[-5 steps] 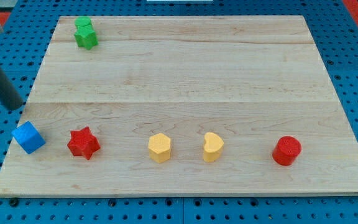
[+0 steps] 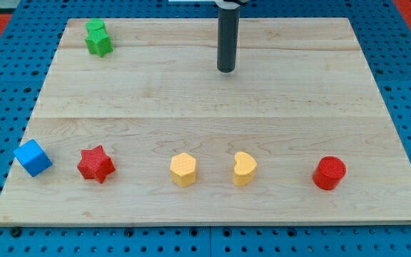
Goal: Move the red circle into the heart
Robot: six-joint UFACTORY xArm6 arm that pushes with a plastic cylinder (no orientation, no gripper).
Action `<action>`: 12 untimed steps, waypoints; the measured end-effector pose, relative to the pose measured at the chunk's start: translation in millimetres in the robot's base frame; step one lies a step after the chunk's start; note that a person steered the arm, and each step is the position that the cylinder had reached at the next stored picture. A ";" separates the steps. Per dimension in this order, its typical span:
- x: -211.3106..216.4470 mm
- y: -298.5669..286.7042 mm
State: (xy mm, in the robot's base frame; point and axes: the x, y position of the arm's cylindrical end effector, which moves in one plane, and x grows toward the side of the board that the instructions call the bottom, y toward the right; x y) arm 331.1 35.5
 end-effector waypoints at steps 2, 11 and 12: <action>10.9 27.4; 216.7 134.9; 210.7 130.1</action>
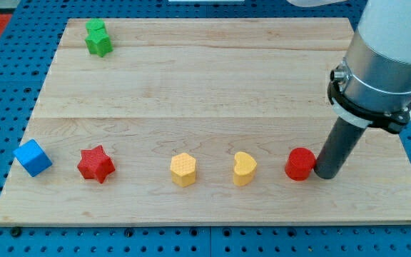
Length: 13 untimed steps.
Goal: Move the red circle into the heart
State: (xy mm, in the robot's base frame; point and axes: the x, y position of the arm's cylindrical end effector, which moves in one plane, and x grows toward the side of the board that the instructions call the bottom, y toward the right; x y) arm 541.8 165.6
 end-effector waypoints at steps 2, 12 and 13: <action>-8.0 -20.9; -27.0 -70.3; -49.4 -82.5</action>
State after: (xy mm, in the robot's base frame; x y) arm 492.4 83.1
